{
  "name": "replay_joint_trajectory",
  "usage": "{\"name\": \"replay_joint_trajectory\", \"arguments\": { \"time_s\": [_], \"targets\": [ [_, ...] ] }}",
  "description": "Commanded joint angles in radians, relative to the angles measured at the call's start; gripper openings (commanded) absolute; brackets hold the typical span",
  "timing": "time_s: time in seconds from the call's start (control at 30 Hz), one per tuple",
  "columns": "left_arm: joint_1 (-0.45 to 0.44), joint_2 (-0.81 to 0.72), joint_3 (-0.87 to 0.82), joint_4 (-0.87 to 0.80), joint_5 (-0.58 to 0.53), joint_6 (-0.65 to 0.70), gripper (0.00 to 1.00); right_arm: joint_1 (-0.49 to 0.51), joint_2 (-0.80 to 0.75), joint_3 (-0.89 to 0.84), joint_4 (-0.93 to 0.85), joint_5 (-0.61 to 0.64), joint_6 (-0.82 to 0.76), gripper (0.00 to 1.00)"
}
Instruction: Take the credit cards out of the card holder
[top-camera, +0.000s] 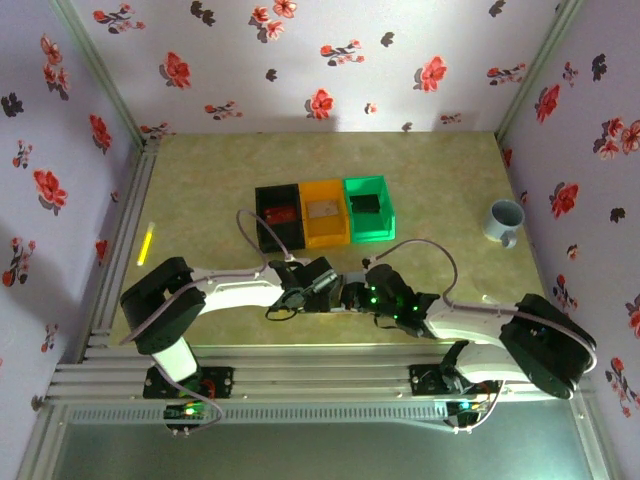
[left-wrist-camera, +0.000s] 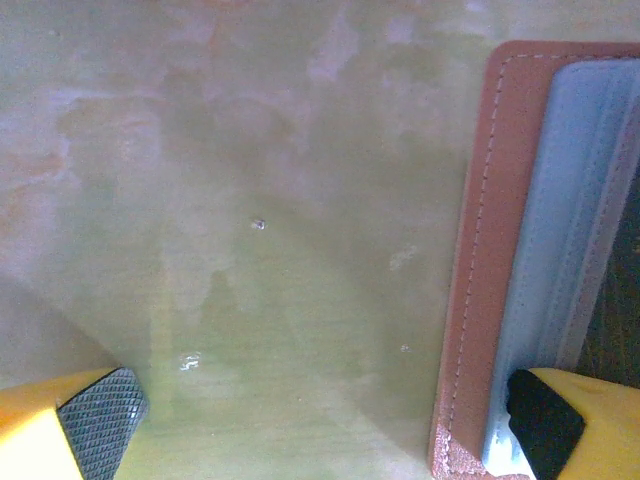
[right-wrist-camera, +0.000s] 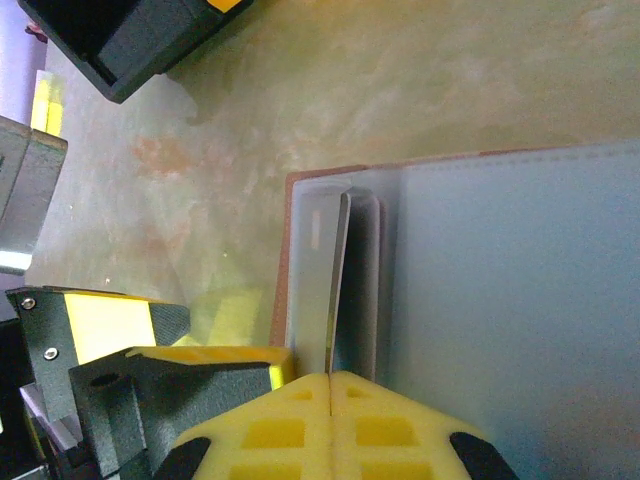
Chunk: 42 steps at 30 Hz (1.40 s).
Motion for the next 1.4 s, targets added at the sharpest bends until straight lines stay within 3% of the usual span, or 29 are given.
{"name": "replay_joint_trajectory", "arguments": {
  "time_s": [0.0, 0.93, 1.37],
  "targets": [
    [-0.020, 0.118, -0.058, 0.124, 0.154, -0.030, 1.00, 0.007, -0.051, -0.007, -0.032, 0.040, -0.034, 0.00],
    [-0.020, 0.094, -0.052, 0.130, 0.160, -0.041, 1.00, -0.021, -0.377, -0.013, -0.322, 0.091, -0.089, 0.00],
    [0.019, -0.226, -0.057, 0.054, 0.103, 0.018, 1.00, -0.088, -0.556, -0.020, -0.431, 0.026, -0.149, 0.00]
  ]
}}
